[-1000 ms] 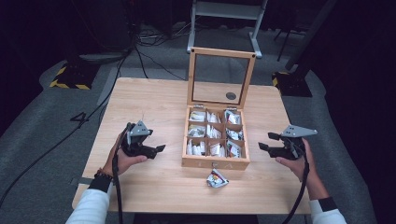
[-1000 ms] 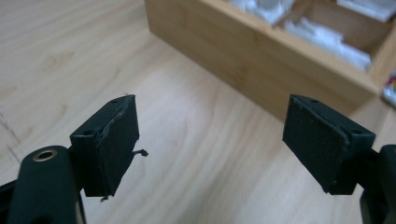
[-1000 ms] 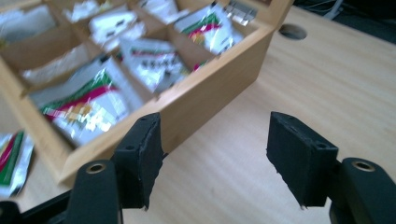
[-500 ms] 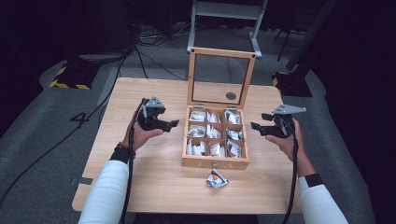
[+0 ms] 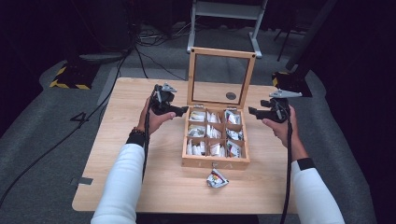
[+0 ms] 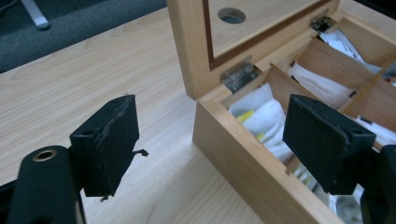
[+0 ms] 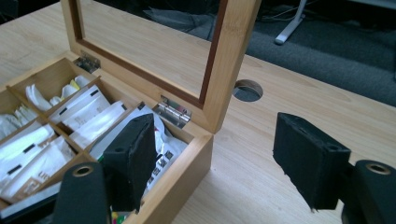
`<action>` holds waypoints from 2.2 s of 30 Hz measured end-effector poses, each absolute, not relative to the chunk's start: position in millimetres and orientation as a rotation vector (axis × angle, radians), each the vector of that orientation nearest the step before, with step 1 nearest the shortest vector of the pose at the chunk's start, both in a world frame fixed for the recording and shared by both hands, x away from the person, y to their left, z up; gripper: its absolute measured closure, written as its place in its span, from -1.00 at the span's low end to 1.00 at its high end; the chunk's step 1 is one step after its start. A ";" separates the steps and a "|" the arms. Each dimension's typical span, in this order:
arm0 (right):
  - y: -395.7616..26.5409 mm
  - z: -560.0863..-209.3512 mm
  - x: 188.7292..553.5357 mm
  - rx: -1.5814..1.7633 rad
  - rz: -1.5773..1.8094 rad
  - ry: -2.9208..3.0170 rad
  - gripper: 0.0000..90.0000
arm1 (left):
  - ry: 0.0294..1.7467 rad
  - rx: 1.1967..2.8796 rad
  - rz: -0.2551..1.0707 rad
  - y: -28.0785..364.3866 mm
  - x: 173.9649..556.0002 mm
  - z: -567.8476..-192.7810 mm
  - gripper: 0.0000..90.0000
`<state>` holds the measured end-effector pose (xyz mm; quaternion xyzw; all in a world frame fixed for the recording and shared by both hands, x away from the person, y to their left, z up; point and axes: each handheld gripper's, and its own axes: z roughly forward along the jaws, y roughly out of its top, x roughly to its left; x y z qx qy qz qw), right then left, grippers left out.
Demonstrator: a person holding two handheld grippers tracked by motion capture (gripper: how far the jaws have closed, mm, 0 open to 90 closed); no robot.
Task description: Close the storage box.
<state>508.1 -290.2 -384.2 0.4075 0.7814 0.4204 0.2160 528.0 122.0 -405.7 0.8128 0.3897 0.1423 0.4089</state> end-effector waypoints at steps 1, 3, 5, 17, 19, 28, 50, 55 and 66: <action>-289.2 -384.7 511.3 1.139 1.167 2.164 -0.32 | 0.985 2.050 0.358 120.6 530.2 -405.6 -0.58; -286.8 -385.2 516.5 1.142 1.153 2.169 -0.32 | 1.000 2.054 0.374 117.1 535.4 -405.6 -0.58; -283.6 -385.7 522.0 1.163 1.142 2.169 -0.31 | 1.010 2.064 0.379 113.9 540.7 -405.8 -0.56; -261.7 -389.1 550.9 1.176 1.106 2.199 -0.29 | 1.083 2.074 0.400 95.0 563.9 -403.2 -0.46; -258.0 -391.3 554.5 1.172 1.102 2.206 -0.29 | 1.083 2.089 0.399 92.2 566.5 -404.4 -0.46; -252.6 -398.7 569.4 1.246 1.125 2.185 -0.24 | 1.085 2.101 0.403 78.9 576.2 -406.6 -0.37; -244.9 -402.3 577.8 1.283 1.163 2.180 0.10 | 1.095 2.028 0.354 63.9 585.6 -398.7 -0.09; -246.3 -401.1 576.7 1.298 1.184 2.174 0.12 | 1.098 2.019 0.334 66.0 584.6 -396.0 -0.04; -249.0 -392.5 568.3 1.263 1.203 2.177 0.12 | 1.052 2.014 0.340 70.7 574.5 -390.2 0.02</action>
